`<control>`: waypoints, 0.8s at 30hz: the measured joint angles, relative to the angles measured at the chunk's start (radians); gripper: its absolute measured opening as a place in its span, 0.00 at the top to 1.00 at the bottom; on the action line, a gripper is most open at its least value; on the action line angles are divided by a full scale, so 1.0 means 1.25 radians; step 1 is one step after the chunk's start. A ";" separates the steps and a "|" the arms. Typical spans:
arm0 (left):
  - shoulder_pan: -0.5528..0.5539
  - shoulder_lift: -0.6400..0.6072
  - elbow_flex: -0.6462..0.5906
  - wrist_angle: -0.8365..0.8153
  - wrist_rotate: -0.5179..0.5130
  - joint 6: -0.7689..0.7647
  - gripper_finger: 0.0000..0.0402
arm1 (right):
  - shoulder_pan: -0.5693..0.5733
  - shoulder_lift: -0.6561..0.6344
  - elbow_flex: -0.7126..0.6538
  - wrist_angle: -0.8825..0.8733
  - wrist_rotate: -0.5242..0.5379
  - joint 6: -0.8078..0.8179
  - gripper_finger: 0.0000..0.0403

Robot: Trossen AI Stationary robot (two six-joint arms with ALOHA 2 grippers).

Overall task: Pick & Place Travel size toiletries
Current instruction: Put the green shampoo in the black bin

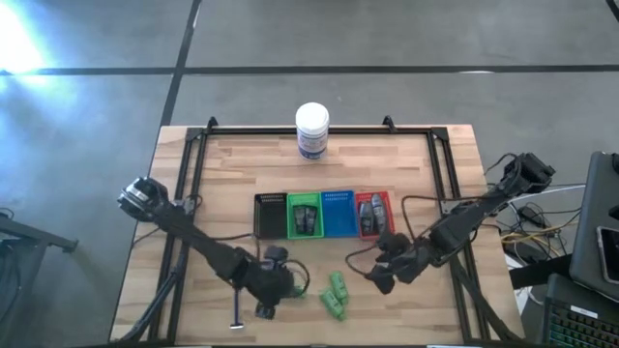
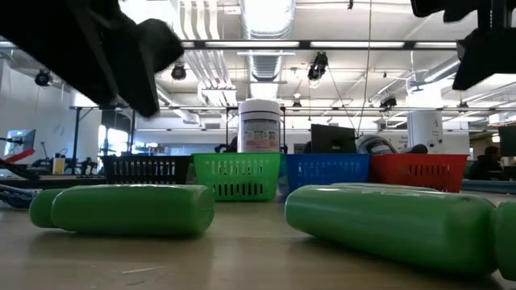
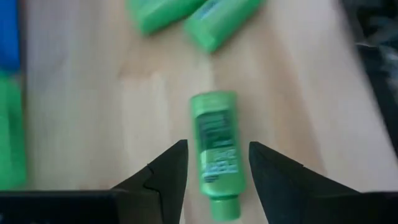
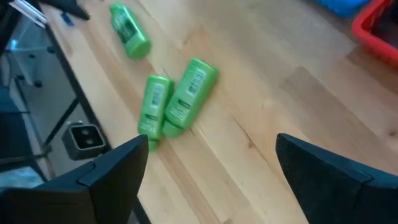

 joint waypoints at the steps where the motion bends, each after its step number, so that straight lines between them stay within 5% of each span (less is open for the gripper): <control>1: 0.004 0.010 0.000 -0.006 0.001 -0.046 0.57 | 0.000 0.011 0.003 0.004 -0.007 0.000 0.12; 7: -0.001 0.047 0.000 -0.014 0.071 -0.087 0.52 | 0.002 0.086 0.063 0.007 -0.072 -0.076 0.05; 18: 0.002 0.088 -0.001 -0.009 0.072 -0.080 0.23 | -0.001 0.248 0.263 -0.169 -0.071 -0.243 0.04; 24: 0.013 0.131 0.000 0.013 0.091 -0.095 0.19 | -0.004 0.297 0.318 -0.184 -0.070 -0.306 0.04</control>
